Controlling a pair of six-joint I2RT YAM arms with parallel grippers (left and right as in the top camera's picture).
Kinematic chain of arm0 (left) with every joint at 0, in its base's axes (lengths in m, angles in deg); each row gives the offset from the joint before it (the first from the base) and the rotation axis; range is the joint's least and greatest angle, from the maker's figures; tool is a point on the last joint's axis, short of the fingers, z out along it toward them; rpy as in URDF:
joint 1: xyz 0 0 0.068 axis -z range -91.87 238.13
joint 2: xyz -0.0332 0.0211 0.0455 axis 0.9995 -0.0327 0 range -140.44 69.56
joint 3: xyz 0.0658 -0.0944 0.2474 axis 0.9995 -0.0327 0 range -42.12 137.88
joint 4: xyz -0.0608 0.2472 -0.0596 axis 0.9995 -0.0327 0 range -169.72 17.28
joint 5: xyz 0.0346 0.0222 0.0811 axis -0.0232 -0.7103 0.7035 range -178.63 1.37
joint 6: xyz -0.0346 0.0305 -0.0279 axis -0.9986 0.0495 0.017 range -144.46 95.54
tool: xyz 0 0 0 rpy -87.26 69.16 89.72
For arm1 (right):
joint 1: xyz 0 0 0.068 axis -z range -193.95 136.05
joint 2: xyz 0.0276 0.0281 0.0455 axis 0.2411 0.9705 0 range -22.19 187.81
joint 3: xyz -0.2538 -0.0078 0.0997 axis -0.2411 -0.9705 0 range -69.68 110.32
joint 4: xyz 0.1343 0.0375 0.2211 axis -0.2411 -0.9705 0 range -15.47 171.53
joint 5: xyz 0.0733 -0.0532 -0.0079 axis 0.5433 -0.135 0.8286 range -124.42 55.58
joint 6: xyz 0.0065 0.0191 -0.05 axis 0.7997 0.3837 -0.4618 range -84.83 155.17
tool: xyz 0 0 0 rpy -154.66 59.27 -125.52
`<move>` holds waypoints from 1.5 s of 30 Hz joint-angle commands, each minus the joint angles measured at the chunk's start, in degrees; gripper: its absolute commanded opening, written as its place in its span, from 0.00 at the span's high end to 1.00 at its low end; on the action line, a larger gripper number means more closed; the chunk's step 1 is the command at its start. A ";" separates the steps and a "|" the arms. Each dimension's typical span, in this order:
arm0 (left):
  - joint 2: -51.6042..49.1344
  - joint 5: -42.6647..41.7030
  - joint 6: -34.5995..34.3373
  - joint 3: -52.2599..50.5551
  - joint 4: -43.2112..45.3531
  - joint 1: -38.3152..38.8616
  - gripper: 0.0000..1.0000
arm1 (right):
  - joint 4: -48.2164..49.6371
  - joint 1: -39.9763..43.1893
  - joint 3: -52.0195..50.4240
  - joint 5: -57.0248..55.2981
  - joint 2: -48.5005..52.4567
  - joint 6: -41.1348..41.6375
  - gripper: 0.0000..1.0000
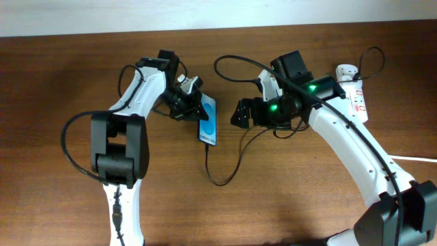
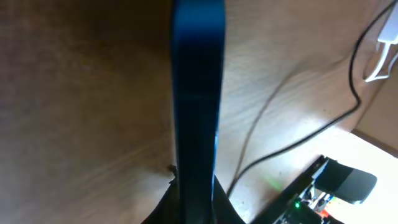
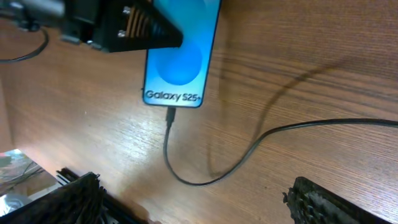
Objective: Plug charger to phone and switch on socket
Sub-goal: 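Lower the phone flat onto the table, release both grippers and withdraw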
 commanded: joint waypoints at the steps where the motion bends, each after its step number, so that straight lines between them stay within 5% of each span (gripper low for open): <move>1: -1.68 -1.90 -1.53 -0.11 1.66 0.37 1.00 | -0.15 0.15 0.22 -0.72 -0.59 -0.92 0.01; 5: -2.10 -1.66 -1.51 -0.11 3.50 0.37 1.00 | -0.31 0.15 0.20 -0.72 -0.59 -0.92 0.01; 13: -2.10 6.05 -1.53 -0.15 2.75 0.42 0.69 | -0.72 0.15 0.20 -0.70 -0.57 -0.94 0.02; 15: -2.10 7.50 -1.51 -0.15 2.60 0.42 0.48 | -1.01 0.15 0.20 -0.74 -0.57 -0.92 0.01; 17: -2.10 10.08 -1.51 -0.15 2.38 0.42 0.41 | -1.03 0.15 0.20 -1.22 -0.57 -0.92 0.01; 21: -2.10 12.09 -1.53 -0.15 1.68 0.28 0.00 | -1.64 0.15 0.17 -3.72 -0.57 -0.92 0.01; 26: 2.14 12.07 -1.51 4.96 -3.52 -3.15 0.00 | -2.27 0.28 0.17 -6.78 -0.57 -0.94 0.01; 29: 16.61 17.84 -1.55 6.10 -1.86 -5.95 0.00 | -4.52 4.50 2.27 0.28 -0.48 -6.54 0.02; 32: 26.84 28.37 -1.51 6.10 0.15 -6.12 0.01 | -15.45 10.58 13.25 -3.43 1.07 -8.04 0.02; 35: 30.45 31.36 -1.51 6.10 0.04 -6.12 0.01 | -28.26 21.11 34.60 -12.79 9.75 -9.33 0.02; 40: 30.34 31.36 -1.51 6.05 0.00 -6.12 0.01 | -15.89 35.01 39.06 -24.33 14.21 -9.31 0.02; 45: 30.34 31.36 -1.51 6.05 0.00 -6.12 0.01 | -13.88 41.51 37.16 -29.97 20.22 -8.20 0.02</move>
